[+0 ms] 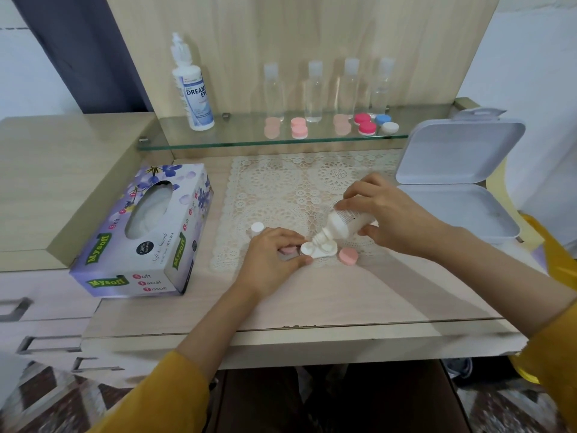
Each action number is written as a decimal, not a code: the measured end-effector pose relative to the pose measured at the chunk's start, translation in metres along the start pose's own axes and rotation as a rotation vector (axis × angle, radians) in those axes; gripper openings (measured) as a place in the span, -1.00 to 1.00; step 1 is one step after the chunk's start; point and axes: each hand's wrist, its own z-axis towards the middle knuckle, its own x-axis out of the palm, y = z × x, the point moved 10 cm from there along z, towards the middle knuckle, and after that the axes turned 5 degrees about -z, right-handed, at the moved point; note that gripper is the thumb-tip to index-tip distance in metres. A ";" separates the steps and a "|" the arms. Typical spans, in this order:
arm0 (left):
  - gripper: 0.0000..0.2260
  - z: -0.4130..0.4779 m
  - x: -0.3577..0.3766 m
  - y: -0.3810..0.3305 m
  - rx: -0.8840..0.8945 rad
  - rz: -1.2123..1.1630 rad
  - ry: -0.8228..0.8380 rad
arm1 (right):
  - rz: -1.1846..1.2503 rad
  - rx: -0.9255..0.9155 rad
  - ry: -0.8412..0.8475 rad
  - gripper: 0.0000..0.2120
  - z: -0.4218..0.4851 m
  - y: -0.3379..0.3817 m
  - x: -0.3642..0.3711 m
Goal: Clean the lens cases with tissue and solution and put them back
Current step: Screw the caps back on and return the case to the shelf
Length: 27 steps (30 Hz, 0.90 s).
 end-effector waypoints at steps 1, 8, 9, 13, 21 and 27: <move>-0.79 0.000 0.000 -0.001 0.004 0.001 -0.004 | 0.002 0.002 0.000 -0.51 0.000 0.000 0.000; -0.81 0.000 0.001 -0.009 0.063 0.038 0.000 | 0.026 -0.022 -0.003 -0.52 0.001 0.005 0.000; -0.80 0.000 0.001 -0.010 0.063 0.039 -0.002 | 0.032 -0.024 -0.007 -0.52 0.001 0.005 -0.001; -0.79 0.000 0.002 -0.007 0.053 0.061 0.001 | 0.056 -0.007 -0.010 -0.54 0.002 0.004 0.000; -0.86 -0.001 0.000 -0.012 0.065 0.072 -0.013 | 0.036 -0.010 -0.008 -0.54 0.002 0.004 0.001; -0.84 -0.001 0.001 -0.011 0.071 0.071 -0.005 | 0.058 0.083 0.031 -0.54 -0.002 -0.007 0.006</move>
